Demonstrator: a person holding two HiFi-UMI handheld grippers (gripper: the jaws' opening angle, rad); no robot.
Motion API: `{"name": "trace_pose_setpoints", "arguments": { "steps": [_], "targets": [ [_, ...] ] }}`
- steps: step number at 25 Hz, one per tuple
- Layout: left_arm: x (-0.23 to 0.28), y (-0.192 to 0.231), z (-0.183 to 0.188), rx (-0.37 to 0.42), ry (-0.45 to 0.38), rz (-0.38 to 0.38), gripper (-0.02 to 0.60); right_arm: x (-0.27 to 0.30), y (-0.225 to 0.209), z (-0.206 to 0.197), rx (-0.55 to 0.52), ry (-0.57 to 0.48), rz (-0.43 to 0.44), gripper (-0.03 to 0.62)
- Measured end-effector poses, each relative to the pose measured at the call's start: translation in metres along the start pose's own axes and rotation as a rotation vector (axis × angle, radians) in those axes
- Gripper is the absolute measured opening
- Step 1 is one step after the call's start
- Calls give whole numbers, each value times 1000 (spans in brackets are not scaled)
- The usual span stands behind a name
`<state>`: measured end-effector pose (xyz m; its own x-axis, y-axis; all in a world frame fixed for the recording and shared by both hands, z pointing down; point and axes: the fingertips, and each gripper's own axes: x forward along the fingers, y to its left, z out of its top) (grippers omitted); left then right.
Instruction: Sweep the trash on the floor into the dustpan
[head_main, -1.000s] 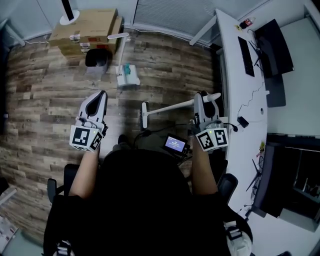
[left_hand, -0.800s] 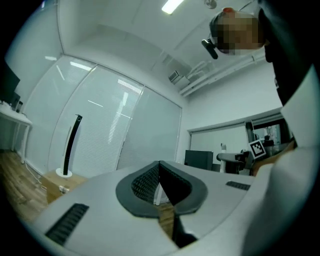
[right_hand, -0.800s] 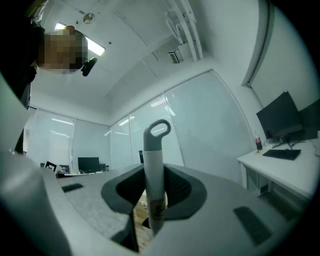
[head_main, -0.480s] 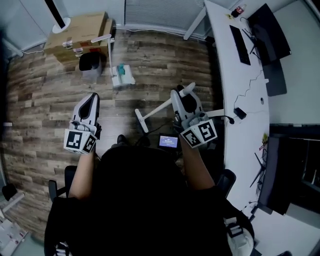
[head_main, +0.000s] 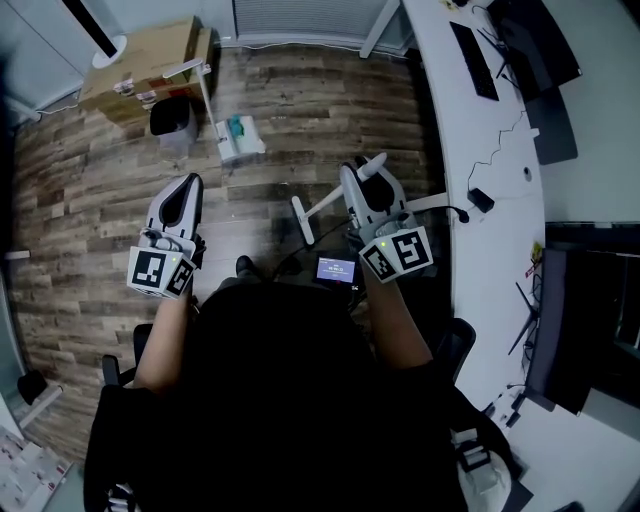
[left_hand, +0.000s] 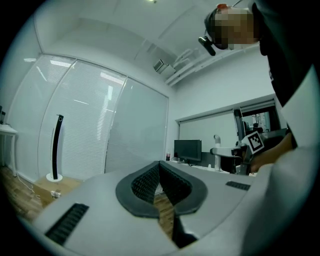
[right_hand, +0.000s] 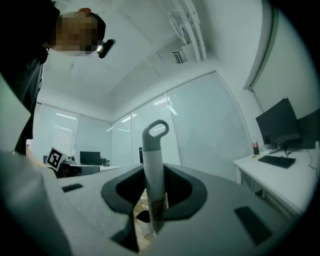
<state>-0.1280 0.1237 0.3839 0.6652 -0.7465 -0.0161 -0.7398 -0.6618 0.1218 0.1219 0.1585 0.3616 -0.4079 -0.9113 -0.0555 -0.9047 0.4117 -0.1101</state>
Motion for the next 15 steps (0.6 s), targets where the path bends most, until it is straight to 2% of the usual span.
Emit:
{"name": "trace_pose_setpoints", "arguments": {
  "steps": [6,15],
  "targets": [
    [1,-7,-2,5,12,-5,-5,-19,-28,-1,-21,5,-60,95],
    [4,-12,-12,18,28,-12,-5,-27,-29,-3,-27,4,-49,94]
  ]
}}
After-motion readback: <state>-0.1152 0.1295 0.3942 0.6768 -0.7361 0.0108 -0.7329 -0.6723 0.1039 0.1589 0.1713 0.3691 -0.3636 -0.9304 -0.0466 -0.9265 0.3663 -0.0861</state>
